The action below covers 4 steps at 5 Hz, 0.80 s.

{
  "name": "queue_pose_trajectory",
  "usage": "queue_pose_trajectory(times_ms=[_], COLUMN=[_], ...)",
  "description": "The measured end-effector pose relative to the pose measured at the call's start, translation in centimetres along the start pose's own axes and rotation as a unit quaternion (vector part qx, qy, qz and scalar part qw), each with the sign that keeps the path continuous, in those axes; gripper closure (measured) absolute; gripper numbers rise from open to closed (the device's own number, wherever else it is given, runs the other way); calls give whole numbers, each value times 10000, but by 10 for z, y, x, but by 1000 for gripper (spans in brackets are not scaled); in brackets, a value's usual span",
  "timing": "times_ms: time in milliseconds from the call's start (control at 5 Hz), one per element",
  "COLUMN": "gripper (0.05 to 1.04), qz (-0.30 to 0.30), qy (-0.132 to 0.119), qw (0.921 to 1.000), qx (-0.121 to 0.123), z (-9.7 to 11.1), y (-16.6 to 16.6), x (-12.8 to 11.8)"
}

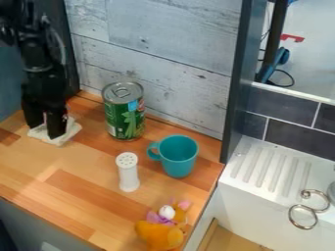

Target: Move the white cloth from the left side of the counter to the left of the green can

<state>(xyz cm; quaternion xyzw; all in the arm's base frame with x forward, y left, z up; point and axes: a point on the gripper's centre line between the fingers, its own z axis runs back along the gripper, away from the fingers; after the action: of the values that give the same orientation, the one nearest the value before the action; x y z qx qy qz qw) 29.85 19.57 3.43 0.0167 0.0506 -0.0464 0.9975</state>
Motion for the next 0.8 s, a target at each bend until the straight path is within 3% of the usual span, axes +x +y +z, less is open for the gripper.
queue_pose_trajectory(times_ms=[200, 400, 600, 800], gripper=[83, 83, 83, 83], qz=[85, 115, 26, -193], qy=[-117, 56, 816, 886], qw=[9999, 9999, 9966, 9958], qx=[66, 25, -70, -76], z=[15, 32, 43, 53], y=[10, 4, -33, -74], x=[-17, -41, -73, -91])
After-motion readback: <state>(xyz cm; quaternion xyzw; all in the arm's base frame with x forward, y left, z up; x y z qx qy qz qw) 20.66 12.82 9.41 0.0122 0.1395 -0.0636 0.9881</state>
